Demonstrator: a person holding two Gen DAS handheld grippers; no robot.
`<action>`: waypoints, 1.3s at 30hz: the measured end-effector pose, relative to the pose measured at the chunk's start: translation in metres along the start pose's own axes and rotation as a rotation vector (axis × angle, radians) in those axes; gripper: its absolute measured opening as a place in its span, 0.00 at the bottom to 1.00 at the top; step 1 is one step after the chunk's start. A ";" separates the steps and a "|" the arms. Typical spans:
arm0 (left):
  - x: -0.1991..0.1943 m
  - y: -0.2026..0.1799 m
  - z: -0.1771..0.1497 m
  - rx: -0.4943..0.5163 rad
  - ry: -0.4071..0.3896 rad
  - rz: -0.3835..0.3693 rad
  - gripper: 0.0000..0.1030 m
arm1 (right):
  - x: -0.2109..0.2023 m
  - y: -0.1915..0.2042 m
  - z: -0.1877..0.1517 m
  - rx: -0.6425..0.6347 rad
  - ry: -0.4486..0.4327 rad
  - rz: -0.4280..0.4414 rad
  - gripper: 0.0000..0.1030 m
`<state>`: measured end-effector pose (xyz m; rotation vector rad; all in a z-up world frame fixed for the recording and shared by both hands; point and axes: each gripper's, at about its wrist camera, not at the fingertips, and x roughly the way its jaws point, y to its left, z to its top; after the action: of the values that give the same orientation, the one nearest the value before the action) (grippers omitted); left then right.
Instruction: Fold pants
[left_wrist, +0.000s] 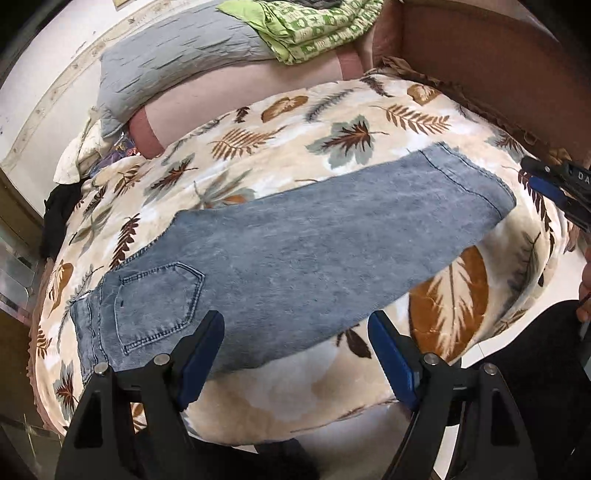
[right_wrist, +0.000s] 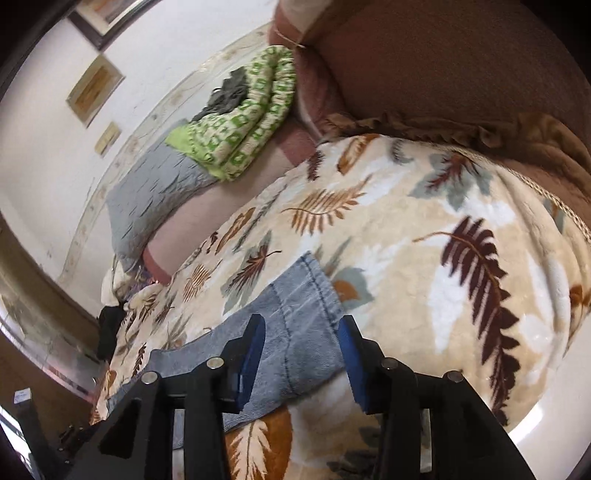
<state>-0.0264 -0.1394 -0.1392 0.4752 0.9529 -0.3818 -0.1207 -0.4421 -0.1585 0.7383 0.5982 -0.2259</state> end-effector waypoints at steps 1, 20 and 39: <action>-0.001 -0.003 -0.001 0.005 0.006 0.005 0.78 | 0.004 0.001 0.000 -0.002 0.013 0.004 0.43; 0.052 0.098 0.001 -0.275 0.103 0.236 0.78 | 0.073 0.080 -0.036 -0.272 0.225 0.029 0.43; 0.102 0.165 -0.045 -0.399 0.143 0.271 0.83 | 0.144 0.160 -0.095 -0.489 0.410 -0.032 0.43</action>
<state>0.0808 0.0122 -0.2119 0.2617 1.0565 0.0902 0.0184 -0.2585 -0.2080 0.2968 1.0114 0.0497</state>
